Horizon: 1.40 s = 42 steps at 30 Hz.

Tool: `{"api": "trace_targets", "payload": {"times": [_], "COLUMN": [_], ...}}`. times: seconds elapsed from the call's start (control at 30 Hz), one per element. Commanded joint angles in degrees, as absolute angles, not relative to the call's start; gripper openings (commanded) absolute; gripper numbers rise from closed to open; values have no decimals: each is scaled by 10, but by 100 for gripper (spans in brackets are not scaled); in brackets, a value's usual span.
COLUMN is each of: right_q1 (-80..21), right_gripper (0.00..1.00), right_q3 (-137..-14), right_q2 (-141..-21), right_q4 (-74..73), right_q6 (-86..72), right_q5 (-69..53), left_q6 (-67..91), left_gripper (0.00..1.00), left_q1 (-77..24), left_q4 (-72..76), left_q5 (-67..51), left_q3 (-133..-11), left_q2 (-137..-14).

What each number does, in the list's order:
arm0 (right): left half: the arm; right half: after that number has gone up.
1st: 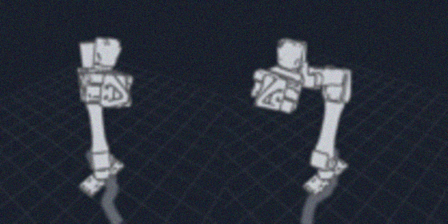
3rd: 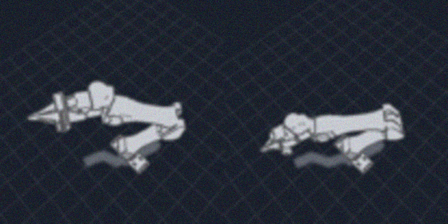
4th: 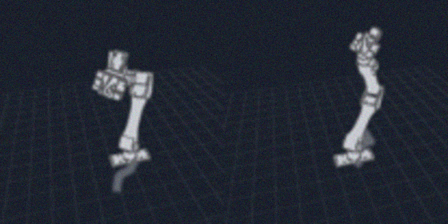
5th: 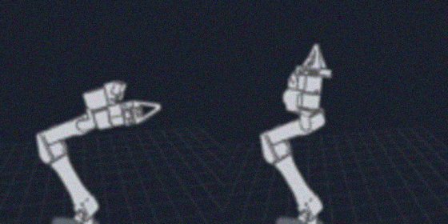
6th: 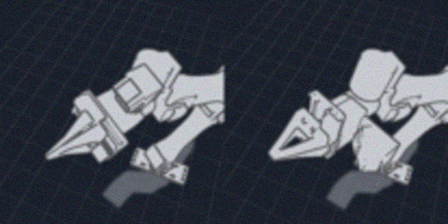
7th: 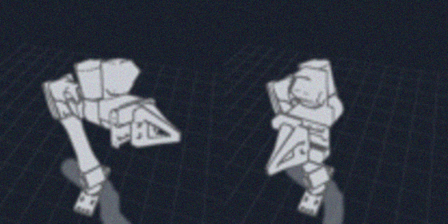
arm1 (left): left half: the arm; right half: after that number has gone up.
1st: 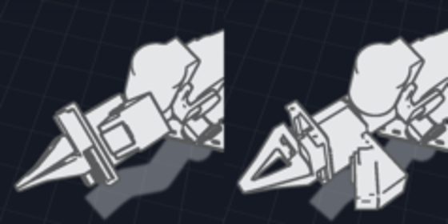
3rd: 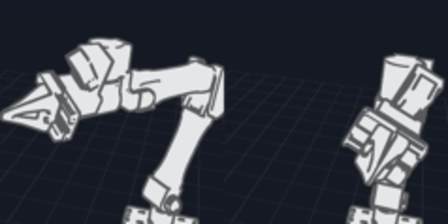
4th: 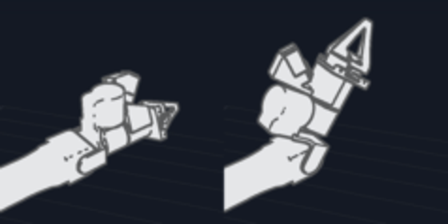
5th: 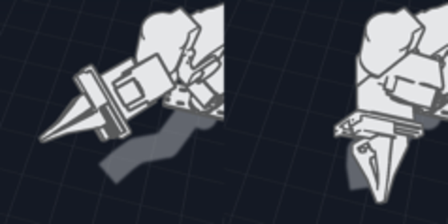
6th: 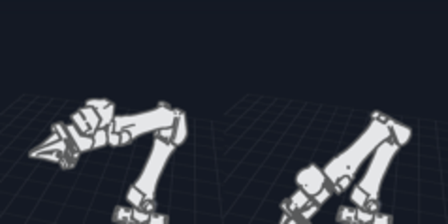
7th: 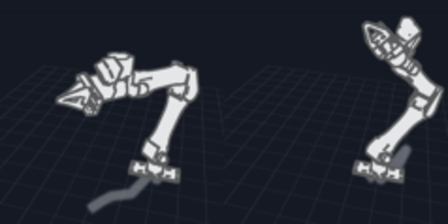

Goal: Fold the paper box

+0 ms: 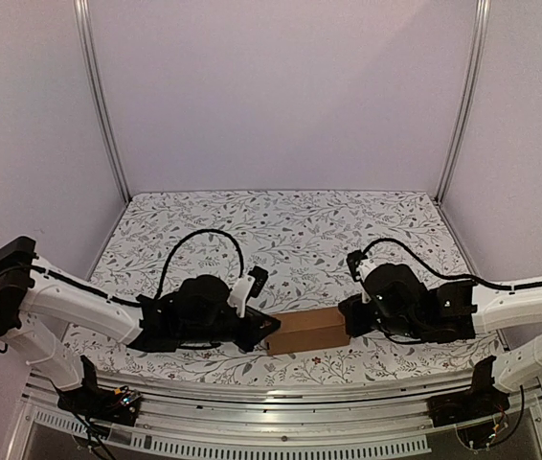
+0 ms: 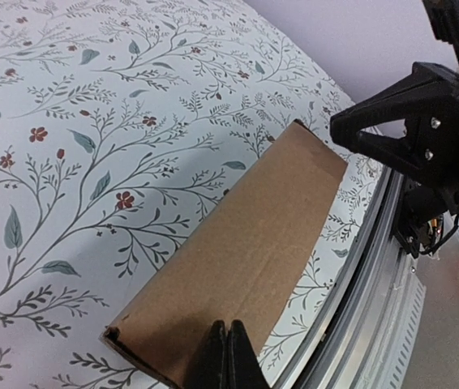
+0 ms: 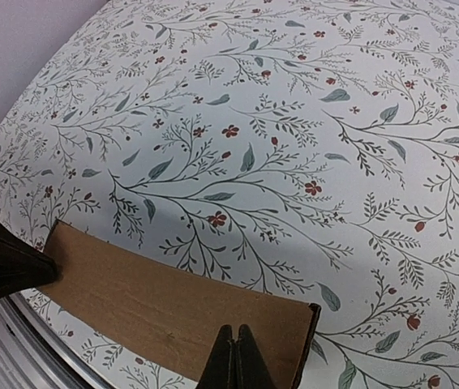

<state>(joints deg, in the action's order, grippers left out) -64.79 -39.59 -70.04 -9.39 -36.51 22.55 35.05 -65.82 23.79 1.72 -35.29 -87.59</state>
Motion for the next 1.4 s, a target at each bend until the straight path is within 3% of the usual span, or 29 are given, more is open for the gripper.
{"api": "trace_targets", "payload": {"times": [0.0,0.6,1.07,1.37], "right_q1": [-646,-645,-646,-646], "right_gripper": [0,0,0,0], "right_q3": [-355,-326,-331,-357], "right_q2": [-743,-751,-753,-736], "right_q4": [-78,-72,-76,-93], "right_q6": [-400,-426,-423,-413], "right_q5": [200,194,192,196], "left_q6": [338,336,388,365], "left_gripper": [0,0,0,0], "left_q1": [-654,-645,-640,-640], "left_q4": [160,127,187,142], "left_q5": [7,30,4,16], "left_q3": [-355,-353,-310,-327], "left_q2": [-868,-764,-859,-816]}}
